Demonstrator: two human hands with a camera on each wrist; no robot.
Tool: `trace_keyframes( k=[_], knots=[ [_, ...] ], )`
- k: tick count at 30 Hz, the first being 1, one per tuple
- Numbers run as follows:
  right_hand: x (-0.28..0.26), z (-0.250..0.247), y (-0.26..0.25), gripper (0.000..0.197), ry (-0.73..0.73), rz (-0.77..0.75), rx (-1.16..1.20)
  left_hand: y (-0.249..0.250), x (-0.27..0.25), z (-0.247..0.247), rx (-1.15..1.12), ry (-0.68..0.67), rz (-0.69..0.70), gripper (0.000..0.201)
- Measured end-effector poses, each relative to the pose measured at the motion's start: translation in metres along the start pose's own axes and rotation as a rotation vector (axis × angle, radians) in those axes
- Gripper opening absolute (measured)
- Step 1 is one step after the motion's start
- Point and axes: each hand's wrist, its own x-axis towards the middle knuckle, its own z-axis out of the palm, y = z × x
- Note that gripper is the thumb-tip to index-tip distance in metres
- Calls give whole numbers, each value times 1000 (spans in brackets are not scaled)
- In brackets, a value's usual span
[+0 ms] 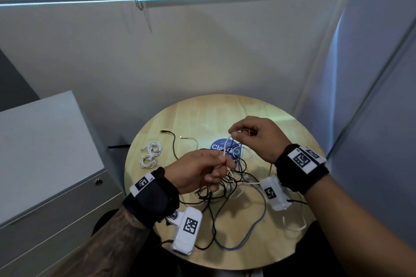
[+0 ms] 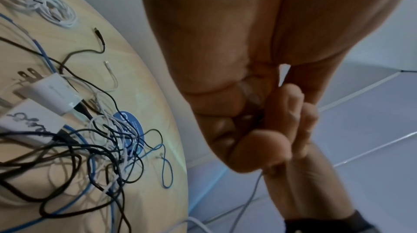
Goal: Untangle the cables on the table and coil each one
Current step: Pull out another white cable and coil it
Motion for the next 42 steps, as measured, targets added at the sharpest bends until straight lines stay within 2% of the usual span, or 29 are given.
trace_keyframes(
  k=[7, 9, 11, 14, 17, 19, 22, 24, 26, 28, 30, 31, 34, 37, 39, 42],
  knots=[
    [-11, 19, 14, 10, 99, 70, 94, 5, -3, 1, 86, -66, -17, 36],
    [-14, 25, 17, 11, 140, 81, 157, 8, -5, 2, 31, -70, -20, 34],
    [-18, 31, 16, 14, 121, 97, 230, 13, -5, 5, -94, -41, 25, 29],
    [-32, 46, 11, 29, -50, 127, 281, 17, 1, 7, -293, 116, 165, 27],
    [-43, 61, 9, 19, -188, 73, 133, 7, 10, 1, -396, 306, 287, 26],
    [-48, 64, 8, 23, -278, 23, 35, -4, 16, -7, -427, 406, 341, 28],
    [-54, 62, 3, 30, -371, -10, -75, -19, 23, -20, -346, 544, 415, 28],
    [-57, 56, -3, 25, -389, -9, -72, -24, 24, -25, -102, 583, 427, 26],
    [-56, 47, -12, 19, -374, 6, -50, -28, 22, -23, 222, 546, 403, 23],
    [-51, 35, -19, 15, -323, 3, -42, -30, 19, -15, 476, 450, 345, 22],
    [-43, 22, -20, 9, -258, -17, -53, -30, 17, -9, 604, 344, 287, 31],
    [-40, 17, -20, 7, -214, -38, -79, -30, 17, -8, 585, 307, 255, 37],
    [-34, 8, -16, 5, -102, -95, -84, -25, 14, -1, 247, 226, 150, 37],
    [-33, 11, -8, 6, -42, -66, 62, -17, 8, 3, -81, 108, 57, 27],
    [-35, 16, -1, 4, -22, -21, 142, -13, 3, 2, -273, -5, 18, 31],
    [-43, 32, 8, 11, -55, 24, 204, -11, -4, 2, -474, -58, 32, 27]
  ],
)
